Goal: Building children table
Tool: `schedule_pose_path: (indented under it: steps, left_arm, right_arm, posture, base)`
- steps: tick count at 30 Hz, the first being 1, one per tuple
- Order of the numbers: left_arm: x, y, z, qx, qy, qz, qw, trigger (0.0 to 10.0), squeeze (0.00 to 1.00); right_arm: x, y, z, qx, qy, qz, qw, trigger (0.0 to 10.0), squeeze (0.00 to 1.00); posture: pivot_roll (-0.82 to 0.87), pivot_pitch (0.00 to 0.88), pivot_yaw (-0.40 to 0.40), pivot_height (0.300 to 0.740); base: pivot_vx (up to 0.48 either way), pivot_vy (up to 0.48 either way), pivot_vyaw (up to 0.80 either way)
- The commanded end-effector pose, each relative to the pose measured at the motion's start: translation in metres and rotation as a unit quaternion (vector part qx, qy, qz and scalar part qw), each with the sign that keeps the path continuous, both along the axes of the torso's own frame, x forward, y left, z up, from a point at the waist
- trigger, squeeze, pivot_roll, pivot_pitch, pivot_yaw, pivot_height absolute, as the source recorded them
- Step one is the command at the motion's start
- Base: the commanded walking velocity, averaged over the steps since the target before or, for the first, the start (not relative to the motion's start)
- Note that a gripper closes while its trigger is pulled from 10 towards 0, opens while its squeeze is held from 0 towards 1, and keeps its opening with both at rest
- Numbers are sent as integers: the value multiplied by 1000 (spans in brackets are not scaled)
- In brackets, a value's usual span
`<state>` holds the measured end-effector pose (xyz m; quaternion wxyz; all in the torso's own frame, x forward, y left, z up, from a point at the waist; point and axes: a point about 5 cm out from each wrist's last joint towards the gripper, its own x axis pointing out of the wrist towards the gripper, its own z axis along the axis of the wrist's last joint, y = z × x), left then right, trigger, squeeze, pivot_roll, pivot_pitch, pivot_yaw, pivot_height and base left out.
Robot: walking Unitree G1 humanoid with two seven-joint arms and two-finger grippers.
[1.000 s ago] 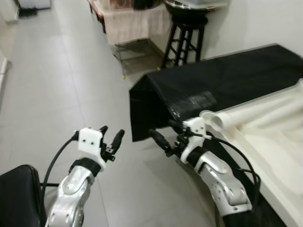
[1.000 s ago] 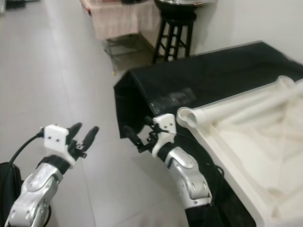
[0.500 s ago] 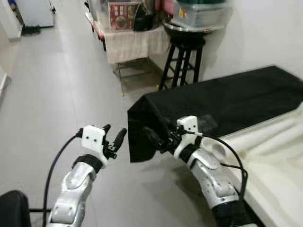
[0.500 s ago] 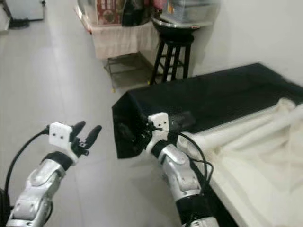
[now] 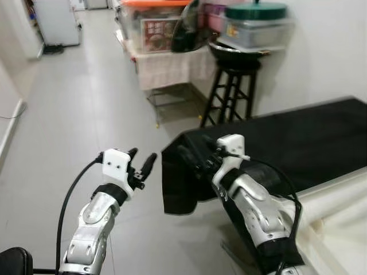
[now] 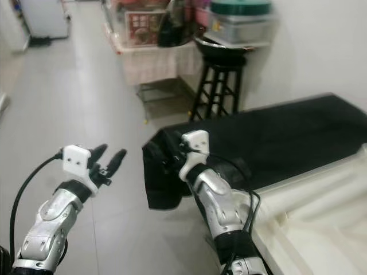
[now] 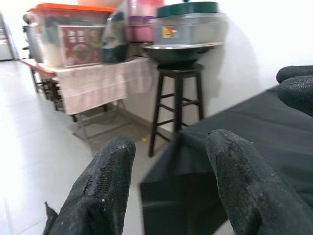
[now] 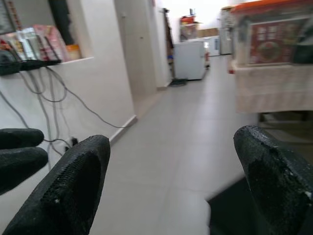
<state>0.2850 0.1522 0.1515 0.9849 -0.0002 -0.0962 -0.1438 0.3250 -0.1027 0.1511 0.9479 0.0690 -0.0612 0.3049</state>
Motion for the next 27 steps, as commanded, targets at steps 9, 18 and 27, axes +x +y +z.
schedule_pose_path:
  steps: [9,18,27]
  left_arm:
    - [0,4,4,-3,-7,3,1000,10000,0]
    - [1,1,6,-2,-8,-3,1000,10000,0]
    - [5,6,4,-9,18,24,1000,10000,0]
  right_arm:
    - [7,1,9,-5,-8,-26,1000,10000,0]
    - [10,0,13,-9,-14,-34,999,10000,0]
    - [10,0,14,-14,-15,-43,999,10000,0]
  posture:
    - [120,38,-51,740]
    - [117,42,-46,740]
    - [114,50,-39,740]
  base:
    - [345,0,-178]
    - [331,0,-800]
    - [33,0,-800]
